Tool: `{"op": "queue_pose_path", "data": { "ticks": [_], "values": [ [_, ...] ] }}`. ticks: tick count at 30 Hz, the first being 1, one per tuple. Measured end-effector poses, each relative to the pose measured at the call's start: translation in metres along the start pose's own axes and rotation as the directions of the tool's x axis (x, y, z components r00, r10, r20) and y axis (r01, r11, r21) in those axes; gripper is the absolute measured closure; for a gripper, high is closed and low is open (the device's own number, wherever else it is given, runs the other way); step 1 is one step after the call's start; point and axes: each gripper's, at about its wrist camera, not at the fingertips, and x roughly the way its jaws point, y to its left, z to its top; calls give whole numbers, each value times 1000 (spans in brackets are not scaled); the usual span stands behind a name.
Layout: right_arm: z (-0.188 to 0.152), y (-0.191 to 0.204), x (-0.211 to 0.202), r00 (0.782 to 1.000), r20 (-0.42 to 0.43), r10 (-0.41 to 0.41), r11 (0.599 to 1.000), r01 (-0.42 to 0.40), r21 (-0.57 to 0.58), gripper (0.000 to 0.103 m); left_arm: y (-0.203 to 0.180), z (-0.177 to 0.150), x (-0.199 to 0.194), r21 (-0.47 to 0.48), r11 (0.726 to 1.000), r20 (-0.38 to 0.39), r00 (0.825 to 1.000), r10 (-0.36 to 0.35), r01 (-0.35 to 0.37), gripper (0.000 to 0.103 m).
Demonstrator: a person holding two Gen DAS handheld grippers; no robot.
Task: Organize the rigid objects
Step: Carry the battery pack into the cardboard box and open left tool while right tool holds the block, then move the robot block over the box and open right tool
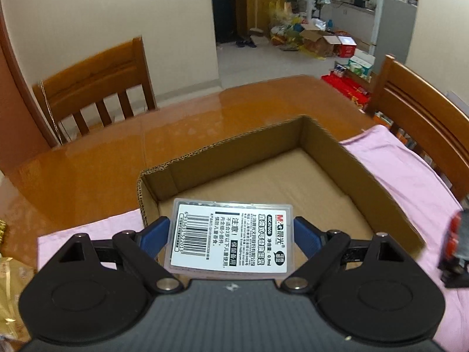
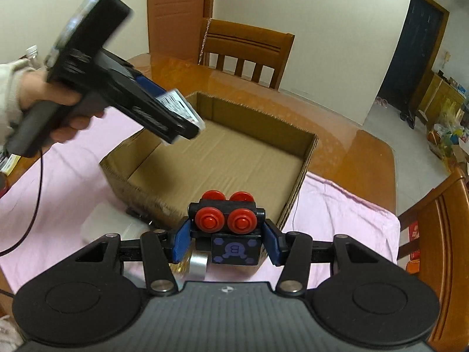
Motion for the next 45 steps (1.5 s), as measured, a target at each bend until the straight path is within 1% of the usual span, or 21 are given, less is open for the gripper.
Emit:
{"op": "queue_pose_path", "data": {
  "ticks": [3,5,7,10,13,16,19,22,25,28,29,32,35,36,37,38,39,40,45],
  "values": [
    [8,-4,6,1000,1,-8,1000,8,-3,47,9,6,21,-18,1000,-15,1000,10,-11,14],
    [12,-7,9,1000,2,-12,1000,12,3,47,14,9,29,-36,999,-12,1000,26,-26,11],
    [16,-10,11,1000,5,-13,1000,13,8,47,20,9,32,-71,996,-2,999,52,-52,10],
    [18,-12,15,1000,4,-18,1000,17,11,47,29,8,31,-122,992,-6,999,43,-43,9],
    [22,-16,23,1000,-4,-8,1000,9,19,47,31,2,15,-133,989,11,998,62,-60,9],
    [29,-19,32,1000,-10,-2,1000,2,21,47,30,-6,-10,-153,985,48,995,83,-74,2],
    [38,-21,44,1000,-17,6,1000,-5,17,47,32,-15,-34,-190,977,73,991,115,-100,1],
    [46,-22,54,1000,-25,19,1000,-18,8,47,32,-27,-56,-209,967,84,982,169,-149,1],
    [56,-22,68,999,-37,27,1000,-27,-9,46,33,-43,-72,-227,951,74,970,232,-210,1],
    [67,-21,85,998,-48,34,999,-35,-26,46,37,-57,-82,-258,935,40,964,262,-244,1],
    [72,-21,90,998,-50,34,999,-36,-32,46,39,-63,-85,-277,926,27,961,275,-258,1],
    [83,-19,108,999,-49,7,998,-10,-61,47,44,-76,-92,-312,908,8,955,296,-279,1],
    [93,-22,122,999,-41,-17,998,15,-60,46,46,-86,-95,-348,885,-3,945,328,-309,1],
    [95,-23,124,999,-33,-22,998,20,-56,43,46,-88,-96,-355,880,-7,942,336,-316,1],
    [97,-24,124,999,-23,-29,998,28,-51,27,46,-91,-95,-362,876,-12,942,337,-318,1],
    [99,-24,122,999,-6,-37,998,37,-45,8,47,-94,-95,-365,877,-15,944,330,-312,1],
    [99,-24,119,999,16,-42,998,42,-39,2,47,-97,-95,-368,878,-19,947,322,-306,1],
    [98,-25,113,998,39,-39,999,40,-34,0,48,-101,-94,-370,879,-24,949,314,-301,1],
    [93,-25,96,999,39,-29,999,30,-17,0,40,-112,-95,-356,885,-37,951,307,-300,1]
  ]
}}
